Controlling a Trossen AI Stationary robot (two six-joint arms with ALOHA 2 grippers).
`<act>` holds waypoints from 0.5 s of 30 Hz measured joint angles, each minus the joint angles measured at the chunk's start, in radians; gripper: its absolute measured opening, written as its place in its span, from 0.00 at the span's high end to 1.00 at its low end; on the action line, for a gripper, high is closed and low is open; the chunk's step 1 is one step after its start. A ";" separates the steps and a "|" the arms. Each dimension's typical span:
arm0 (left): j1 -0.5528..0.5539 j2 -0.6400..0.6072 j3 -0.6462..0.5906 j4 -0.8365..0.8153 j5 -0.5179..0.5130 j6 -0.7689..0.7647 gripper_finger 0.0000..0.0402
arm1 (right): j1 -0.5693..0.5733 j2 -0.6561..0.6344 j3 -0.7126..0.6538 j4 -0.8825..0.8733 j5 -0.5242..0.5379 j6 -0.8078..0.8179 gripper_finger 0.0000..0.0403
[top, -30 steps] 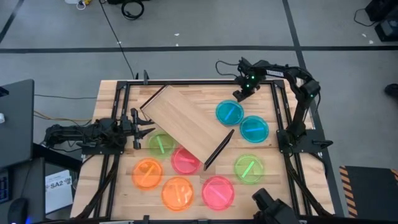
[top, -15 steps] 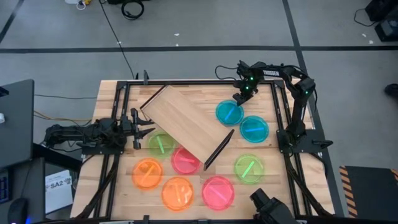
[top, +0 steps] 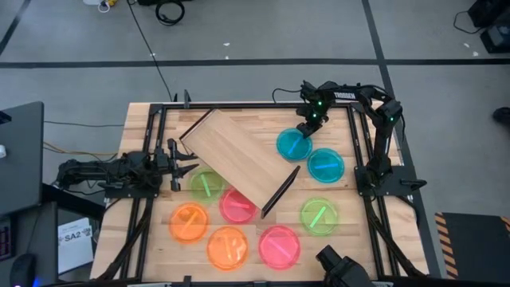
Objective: Place and stack plates onto a shelf
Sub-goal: Put the top blue plate on the shelf
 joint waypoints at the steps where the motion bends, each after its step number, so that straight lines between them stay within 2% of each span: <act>1: 0.000 0.000 0.000 0.000 0.000 0.000 0.69 | 0.003 0.001 0.000 0.000 0.001 0.000 0.63; 15: 0.000 0.000 0.000 0.000 0.000 0.000 0.69 | 0.009 0.002 -0.001 0.001 0.068 0.004 0.88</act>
